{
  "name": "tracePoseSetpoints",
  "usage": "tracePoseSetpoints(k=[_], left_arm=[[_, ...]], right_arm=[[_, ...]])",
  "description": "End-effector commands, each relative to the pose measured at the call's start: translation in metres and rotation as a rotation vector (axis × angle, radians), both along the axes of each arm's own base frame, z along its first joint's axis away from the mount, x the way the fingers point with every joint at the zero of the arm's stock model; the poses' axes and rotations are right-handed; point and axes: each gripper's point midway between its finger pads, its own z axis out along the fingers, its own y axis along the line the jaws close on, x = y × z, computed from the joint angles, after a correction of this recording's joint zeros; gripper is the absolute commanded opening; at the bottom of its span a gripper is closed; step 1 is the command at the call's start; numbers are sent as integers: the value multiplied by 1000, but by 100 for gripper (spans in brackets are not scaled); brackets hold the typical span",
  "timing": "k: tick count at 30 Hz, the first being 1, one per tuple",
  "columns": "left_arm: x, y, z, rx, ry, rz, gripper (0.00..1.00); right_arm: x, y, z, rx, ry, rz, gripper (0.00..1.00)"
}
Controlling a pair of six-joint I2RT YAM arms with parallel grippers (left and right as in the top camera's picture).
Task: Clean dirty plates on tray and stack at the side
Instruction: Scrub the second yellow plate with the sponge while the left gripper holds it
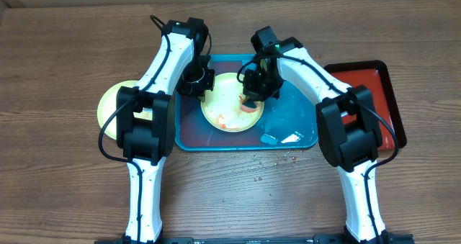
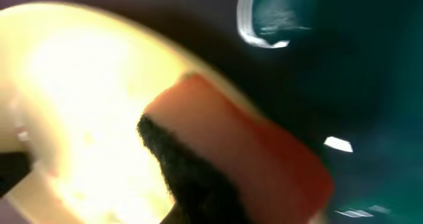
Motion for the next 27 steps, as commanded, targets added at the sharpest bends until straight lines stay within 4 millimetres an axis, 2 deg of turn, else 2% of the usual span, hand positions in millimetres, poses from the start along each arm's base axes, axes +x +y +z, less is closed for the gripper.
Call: tracePoseSetpoints(k=[1,5,8,10,15,20,22,24,27], left_arm=[[2,-5,12,-39,-24,-2,4],[4,-8,12,-53,-30,1,4],[4,-8,12,-51,-32,11,4],[4,-7,12,-51,-32,12,4],[5,-7,12,-51,-35,13,4],[6,-7,11,-52,-37,13,4],[5,-7,11,-51,-36,13,4],[5,-7,11,-51,-36,13,4],[5,-7,11,-52,-36,13,4]], right_arm=[[-44,32,-34,2,112,65,4],[-62,55,-34,-5,103,131,4],[-69,60,-35,-18,110,138,4],[-69,56,-36,-36,120,123,4],[-57,22,-36,-108,140,51,4],[-32,-46,-22,-350,93,-72,4],[-21,-65,-13,-422,48,-96,4],[-10,-75,-6,-462,8,-110,4],[1,-73,-4,-458,-35,-115,4]])
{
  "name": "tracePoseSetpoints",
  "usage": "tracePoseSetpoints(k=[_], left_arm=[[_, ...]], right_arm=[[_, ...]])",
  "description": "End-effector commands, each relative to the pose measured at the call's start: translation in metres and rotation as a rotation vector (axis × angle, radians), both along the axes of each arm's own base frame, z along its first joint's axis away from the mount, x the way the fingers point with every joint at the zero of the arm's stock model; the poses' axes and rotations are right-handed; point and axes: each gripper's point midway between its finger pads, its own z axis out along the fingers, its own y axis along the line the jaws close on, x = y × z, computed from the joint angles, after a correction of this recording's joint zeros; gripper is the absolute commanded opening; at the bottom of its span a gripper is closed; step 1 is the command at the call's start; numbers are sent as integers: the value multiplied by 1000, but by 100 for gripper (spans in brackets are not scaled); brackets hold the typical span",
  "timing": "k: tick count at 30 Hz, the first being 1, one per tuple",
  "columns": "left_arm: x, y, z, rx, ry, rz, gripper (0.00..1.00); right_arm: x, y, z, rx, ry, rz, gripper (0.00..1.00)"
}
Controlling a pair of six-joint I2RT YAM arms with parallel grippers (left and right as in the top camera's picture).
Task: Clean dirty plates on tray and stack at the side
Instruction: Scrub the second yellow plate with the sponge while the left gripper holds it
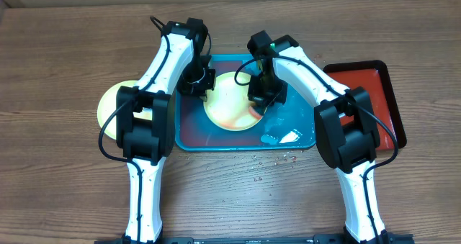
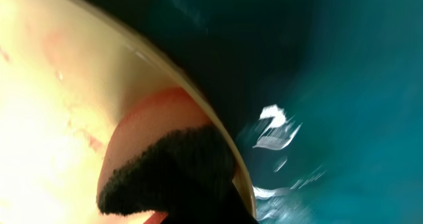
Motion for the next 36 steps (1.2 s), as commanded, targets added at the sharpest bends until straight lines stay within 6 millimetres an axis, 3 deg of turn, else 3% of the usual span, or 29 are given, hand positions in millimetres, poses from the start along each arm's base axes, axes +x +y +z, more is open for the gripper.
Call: tracePoseSetpoints(k=[1,6,11,14,16,19,24,33,36], left_arm=[[4,-2,14,-11,-34,3,4],[4,-2,14,-11,-35,2,4],[5,-3,14,-12,-37,1,4],[5,-3,14,-12,-38,1,4],[5,-3,14,-12,-38,1,4],[5,-3,14,-12,-37,1,4],[5,-2,14,-12,-37,3,4],[5,-1,14,-8,-41,2,4],[6,-1,14,-8,-41,2,4]], right_arm=[[19,-24,-7,-147,-90,-7,4],[15,22,-27,50,-50,43,4],[2,88,-47,341,24,108,4],[-1,111,-48,438,31,135,4],[-3,115,-48,445,33,141,4],[-8,112,-48,432,59,128,4],[-7,87,-41,394,108,53,4],[3,-6,-1,-54,-23,29,4],[14,-25,1,-168,-90,57,4]])
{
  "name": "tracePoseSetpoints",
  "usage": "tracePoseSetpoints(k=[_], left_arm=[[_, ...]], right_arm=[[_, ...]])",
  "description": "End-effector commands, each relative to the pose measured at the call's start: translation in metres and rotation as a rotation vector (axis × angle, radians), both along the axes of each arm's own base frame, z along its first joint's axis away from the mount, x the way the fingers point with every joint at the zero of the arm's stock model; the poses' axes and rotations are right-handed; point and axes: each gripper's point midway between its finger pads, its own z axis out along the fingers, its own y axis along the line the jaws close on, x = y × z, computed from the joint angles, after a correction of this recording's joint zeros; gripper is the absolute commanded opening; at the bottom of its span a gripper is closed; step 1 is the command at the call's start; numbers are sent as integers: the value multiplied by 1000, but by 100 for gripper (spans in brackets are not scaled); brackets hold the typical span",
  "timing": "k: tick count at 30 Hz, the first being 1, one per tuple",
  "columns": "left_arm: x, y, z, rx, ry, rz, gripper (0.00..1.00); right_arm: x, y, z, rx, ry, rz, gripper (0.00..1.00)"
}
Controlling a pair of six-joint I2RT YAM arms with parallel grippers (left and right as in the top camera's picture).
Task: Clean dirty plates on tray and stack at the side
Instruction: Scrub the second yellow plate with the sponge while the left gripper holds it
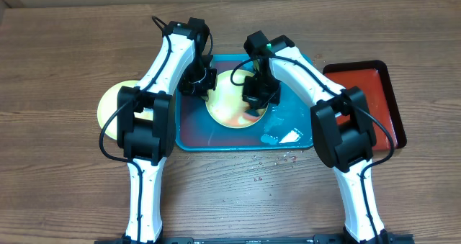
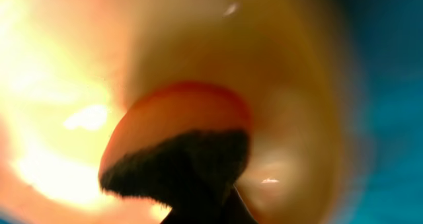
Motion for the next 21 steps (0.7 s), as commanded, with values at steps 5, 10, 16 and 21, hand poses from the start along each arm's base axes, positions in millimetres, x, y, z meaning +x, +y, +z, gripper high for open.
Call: tracePoseSetpoints(k=[5,10,16,21], left_arm=[[5,2,14,-5,-37,7,4],[5,2,14,-5,-37,3,4],[5,2,14,-5,-37,3,4],[5,2,14,-6,-37,4,4]], right_arm=[[44,-31,-2,-208,-235,28,4],[64,17,-5,-41,-326,47,4],[34,71,-13,195,-206,121,4],[-6,79,-12,234,-69,202,4]])
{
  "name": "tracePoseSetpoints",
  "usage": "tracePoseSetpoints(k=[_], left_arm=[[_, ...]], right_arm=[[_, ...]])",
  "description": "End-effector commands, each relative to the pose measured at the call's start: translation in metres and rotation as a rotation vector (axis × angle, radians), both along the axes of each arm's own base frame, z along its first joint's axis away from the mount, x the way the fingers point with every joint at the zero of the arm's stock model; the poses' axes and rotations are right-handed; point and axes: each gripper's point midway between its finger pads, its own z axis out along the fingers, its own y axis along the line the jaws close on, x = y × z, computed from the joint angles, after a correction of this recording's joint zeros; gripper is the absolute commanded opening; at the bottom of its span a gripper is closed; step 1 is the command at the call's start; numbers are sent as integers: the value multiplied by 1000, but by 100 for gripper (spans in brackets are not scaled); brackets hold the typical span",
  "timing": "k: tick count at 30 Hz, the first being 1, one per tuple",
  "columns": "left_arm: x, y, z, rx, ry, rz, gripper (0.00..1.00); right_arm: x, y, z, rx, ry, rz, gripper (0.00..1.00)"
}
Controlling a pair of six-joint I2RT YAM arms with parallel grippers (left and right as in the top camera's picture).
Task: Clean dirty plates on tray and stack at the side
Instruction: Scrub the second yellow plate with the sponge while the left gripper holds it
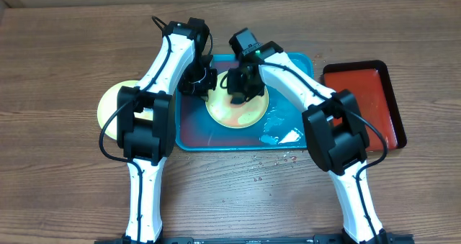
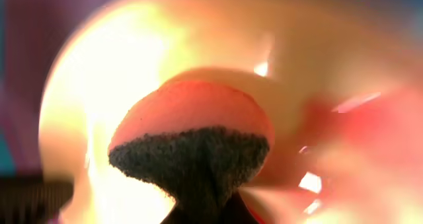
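A yellow plate with orange smears lies in the blue tray. My right gripper is over the plate's far part. In the right wrist view the right gripper is shut on an orange sponge with a dark scouring side, pressed against the plate. My left gripper sits at the plate's left rim; its fingers are hidden under the wrist.
A second, yellow-green plate lies on the wooden table left of the tray, partly behind the left arm. A red tray stands at the right. Water and foam pool in the blue tray's near right corner; drops dot the table in front.
My right gripper with the sponge has moved from the plate's right part to its far middle, closer to the left gripper. The left gripper has not moved.
At first the sponge sat at the plate's right rim and pale food bits lay on the plate. Then the bits were gone and the plate showed orange smears, the sponge still at the right rim. It was then further onto the plate, and now at its far middle.
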Motion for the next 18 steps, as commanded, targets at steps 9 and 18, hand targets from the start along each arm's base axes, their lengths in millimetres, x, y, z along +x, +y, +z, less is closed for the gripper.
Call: tracePoseSetpoints(k=[9,18], left_arm=[[5,1,14,-6,-37,3,4],[4,2,14,-5,-34,3,4]], right_arm=[[-45,-50,-18,-203,188,61,4],[1,-110,-7,-445,42,-155,4]])
